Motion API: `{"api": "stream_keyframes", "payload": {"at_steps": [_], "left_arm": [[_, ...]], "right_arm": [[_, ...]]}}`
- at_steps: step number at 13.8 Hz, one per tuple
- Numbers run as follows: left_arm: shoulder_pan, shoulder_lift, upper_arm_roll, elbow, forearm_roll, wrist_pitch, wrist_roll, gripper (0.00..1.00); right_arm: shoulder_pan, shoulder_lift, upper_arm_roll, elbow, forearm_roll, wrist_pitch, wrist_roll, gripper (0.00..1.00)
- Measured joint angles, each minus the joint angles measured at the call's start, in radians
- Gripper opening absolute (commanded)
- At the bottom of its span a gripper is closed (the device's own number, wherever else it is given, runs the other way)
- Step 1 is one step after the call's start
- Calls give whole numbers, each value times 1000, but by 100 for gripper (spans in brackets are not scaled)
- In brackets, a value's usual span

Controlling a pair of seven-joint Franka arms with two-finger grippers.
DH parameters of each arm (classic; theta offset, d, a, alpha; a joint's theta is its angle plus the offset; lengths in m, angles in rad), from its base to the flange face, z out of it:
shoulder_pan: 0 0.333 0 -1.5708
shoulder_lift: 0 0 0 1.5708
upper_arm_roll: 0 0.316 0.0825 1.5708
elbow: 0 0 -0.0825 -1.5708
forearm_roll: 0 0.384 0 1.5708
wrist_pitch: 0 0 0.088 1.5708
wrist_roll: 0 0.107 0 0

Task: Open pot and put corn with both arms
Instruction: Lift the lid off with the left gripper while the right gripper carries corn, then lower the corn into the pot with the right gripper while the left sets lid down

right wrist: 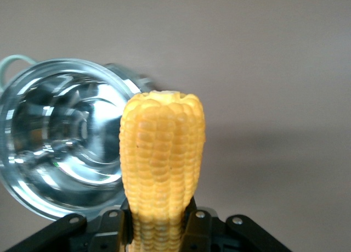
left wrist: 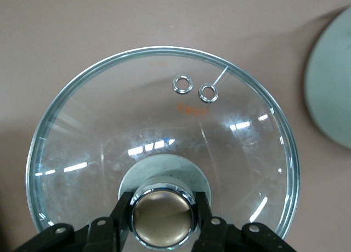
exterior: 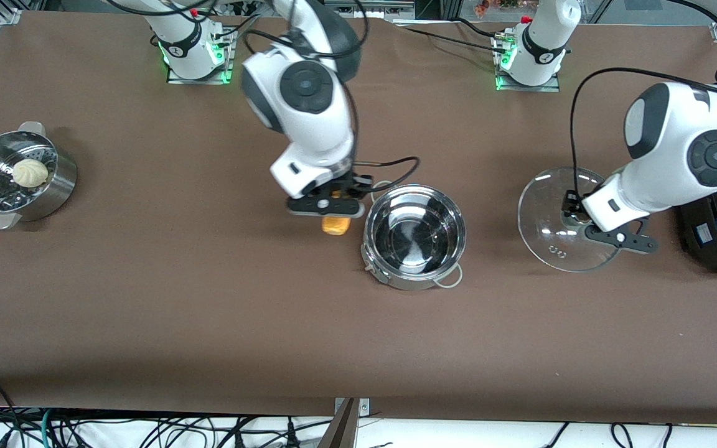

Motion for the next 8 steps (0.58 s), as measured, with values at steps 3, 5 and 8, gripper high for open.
{"api": "stream_keyframes", "payload": {"at_steps": [3, 5, 8], "left_arm": [[6, 8, 49, -99, 0, 165, 91, 0], [6, 30, 61, -132, 0, 227, 115, 0], [6, 91, 78, -141, 0, 305, 137, 0]], "right_arm": [[14, 39, -2, 1, 0, 124, 27, 0], [14, 60, -4, 1, 0, 204, 55, 0], [25, 101, -3, 10, 0, 280, 77, 0]]}}
